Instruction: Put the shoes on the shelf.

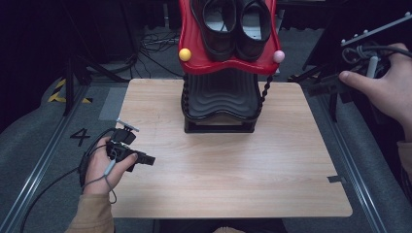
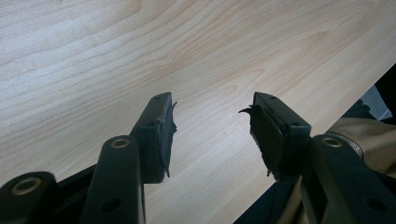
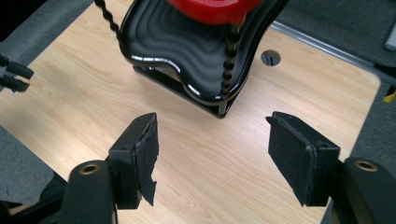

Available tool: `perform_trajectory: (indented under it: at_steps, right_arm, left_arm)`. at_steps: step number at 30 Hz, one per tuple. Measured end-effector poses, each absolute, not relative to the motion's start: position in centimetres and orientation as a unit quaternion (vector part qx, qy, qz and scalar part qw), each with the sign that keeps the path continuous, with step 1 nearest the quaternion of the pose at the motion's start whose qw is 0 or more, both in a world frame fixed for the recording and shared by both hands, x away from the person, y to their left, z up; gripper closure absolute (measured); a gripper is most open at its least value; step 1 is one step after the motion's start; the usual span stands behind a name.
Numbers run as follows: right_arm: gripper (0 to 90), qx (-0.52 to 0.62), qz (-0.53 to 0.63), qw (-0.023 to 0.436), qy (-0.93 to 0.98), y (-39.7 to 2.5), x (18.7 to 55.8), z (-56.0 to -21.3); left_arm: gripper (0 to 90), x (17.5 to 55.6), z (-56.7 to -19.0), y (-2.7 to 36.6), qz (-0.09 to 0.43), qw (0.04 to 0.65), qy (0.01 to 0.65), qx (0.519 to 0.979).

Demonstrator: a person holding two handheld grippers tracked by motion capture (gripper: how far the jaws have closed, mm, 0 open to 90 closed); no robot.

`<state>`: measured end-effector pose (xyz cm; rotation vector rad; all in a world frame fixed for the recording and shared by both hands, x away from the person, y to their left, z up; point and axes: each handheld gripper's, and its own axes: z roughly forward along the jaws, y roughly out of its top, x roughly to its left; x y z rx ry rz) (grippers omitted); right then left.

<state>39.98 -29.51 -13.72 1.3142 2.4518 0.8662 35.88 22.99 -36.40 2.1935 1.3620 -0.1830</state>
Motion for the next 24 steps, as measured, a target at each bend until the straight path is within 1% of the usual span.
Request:
perform_trajectory:
  at_steps: [8, 10, 11, 12, 14, 15, 17, 19, 20, 21, 24]
  right_arm:
    - [32.7, 0.443, 0.273, 0.099, 0.848, -30.1, 40.3, -19.2]
    - [32.6, 0.442, 0.271, 0.087, 0.851, -30.2, 40.5, -20.5]
    - [32.6, 0.442, 0.271, 0.087, 0.851, -30.2, 40.5, -20.5]
    - [32.6, 0.439, 0.27, 0.08, 0.853, -30.3, 40.7, -21.9]
    - [32.5, 0.436, 0.27, 0.079, 0.855, -30.3, 40.8, -22.4]
    - [32.3, 0.432, 0.269, 0.07, 0.858, -30.4, 40.9, -23.7]
    - [32.1, 0.428, 0.272, 0.066, 0.86, -30.5, 40.9, -24.7]
    - [32.1, 0.425, 0.271, 0.063, 0.861, -30.6, 40.9, -25.8]
    - [32.1, 0.425, 0.271, 0.063, 0.861, -30.6, 40.9, -25.8]
    - [31.8, 0.426, 0.268, 0.062, 0.862, -30.7, 40.8, -26.9]
    - [30.8, 0.422, 0.268, 0.071, 0.863, -30.8, 40.7, -28.1]
  left_arm:
    - [49.8, 35.0, -36.7, 22.9, -0.066, 0.265, 0.505, 0.819]
    - [49.9, 34.9, -36.7, 22.9, -0.063, 0.265, 0.507, 0.818]
    - [49.9, 34.7, -36.7, 22.9, -0.063, 0.264, 0.508, 0.818]
    - [50.0, 34.4, -36.7, 23.0, -0.062, 0.262, 0.508, 0.818]
    - [50.0, 34.3, -36.8, 23.0, -0.061, 0.263, 0.51, 0.817]
    - [50.0, 34.2, -36.8, 23.1, -0.06, 0.261, 0.51, 0.817]
    - [50.0, 34.1, -36.8, 23.1, -0.06, 0.261, 0.511, 0.817]
    - [50.0, 34.0, -36.9, 23.2, -0.059, 0.261, 0.51, 0.817]
    - [50.1, 34.0, -36.9, 23.2, -0.059, 0.261, 0.51, 0.817]
    - [50.1, 33.9, -36.9, 23.2, -0.06, 0.262, 0.511, 0.817]
    - [50.0, 33.9, -37.1, 23.1, -0.062, 0.258, 0.509, 0.819]
